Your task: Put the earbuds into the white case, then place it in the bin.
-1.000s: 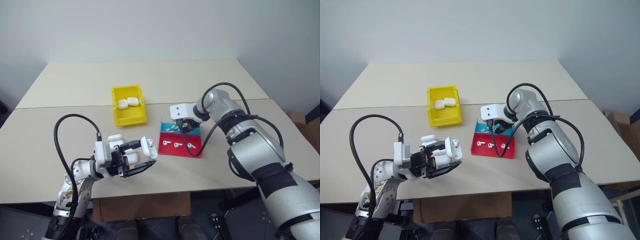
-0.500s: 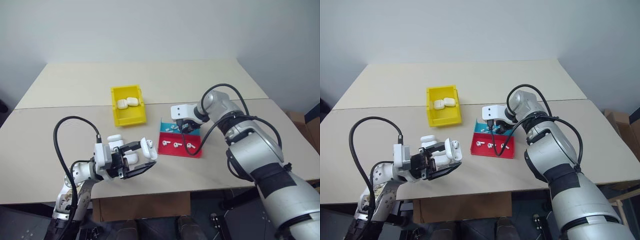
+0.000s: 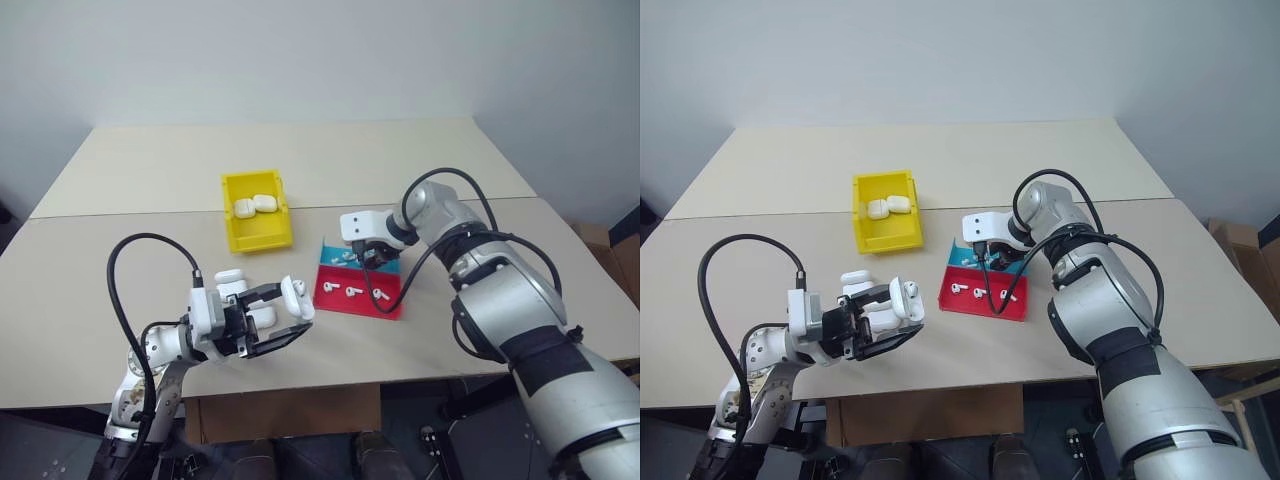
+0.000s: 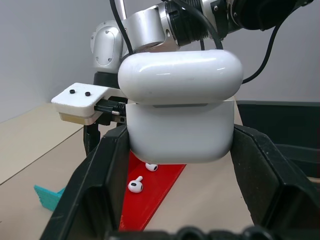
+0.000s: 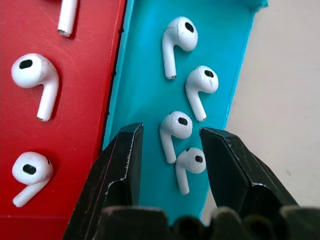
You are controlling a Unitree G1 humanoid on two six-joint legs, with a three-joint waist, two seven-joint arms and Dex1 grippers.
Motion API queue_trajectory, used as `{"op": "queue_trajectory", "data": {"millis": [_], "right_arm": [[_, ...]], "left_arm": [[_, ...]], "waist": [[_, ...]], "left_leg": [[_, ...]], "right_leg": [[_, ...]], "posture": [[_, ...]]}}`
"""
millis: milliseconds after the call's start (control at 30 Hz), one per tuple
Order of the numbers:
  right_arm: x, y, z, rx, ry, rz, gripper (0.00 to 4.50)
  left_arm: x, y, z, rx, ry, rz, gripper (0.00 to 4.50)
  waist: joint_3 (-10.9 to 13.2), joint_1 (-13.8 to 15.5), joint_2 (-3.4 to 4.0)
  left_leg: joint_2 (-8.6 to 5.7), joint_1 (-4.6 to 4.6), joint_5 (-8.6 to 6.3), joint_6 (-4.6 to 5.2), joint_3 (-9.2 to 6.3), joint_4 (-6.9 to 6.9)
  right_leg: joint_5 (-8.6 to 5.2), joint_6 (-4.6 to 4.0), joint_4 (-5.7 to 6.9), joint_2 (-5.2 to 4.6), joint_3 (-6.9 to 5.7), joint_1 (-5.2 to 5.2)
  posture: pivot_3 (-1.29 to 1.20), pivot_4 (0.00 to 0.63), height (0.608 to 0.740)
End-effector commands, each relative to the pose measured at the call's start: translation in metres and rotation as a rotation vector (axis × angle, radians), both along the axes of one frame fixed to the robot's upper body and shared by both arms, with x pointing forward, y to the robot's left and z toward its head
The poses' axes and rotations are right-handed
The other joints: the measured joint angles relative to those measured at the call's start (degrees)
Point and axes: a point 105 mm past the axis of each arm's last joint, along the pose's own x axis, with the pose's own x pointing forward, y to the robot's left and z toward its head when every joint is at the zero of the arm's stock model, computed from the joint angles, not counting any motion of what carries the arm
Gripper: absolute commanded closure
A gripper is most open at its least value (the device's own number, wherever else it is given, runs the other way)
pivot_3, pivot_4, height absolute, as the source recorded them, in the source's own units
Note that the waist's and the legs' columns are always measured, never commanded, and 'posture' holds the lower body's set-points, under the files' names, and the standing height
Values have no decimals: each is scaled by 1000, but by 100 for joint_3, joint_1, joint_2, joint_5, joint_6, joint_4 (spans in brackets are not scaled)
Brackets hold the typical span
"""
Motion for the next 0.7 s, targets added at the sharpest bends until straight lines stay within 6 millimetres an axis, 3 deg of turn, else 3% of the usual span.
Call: {"op": "queue_trajectory", "data": {"millis": [33,700], "right_arm": [[1,4,11,8,-30,33,2243],[4,6,16,120,49,-150,2243]], "left_arm": [[-4,-4,10,-10,-63,-17,1719],[-4,-5,8,-2,-65,-13,1719]], "waist": [[0,1,0],[0,0,0]], "left_leg": [[0,0,0,0,0,0],[0,0,0,0,0,0]], "right_leg": [[0,0,0,0,0,0],[0,0,1,0,0,0]], "posture": [[0,150,740],[0,150,740]]}}
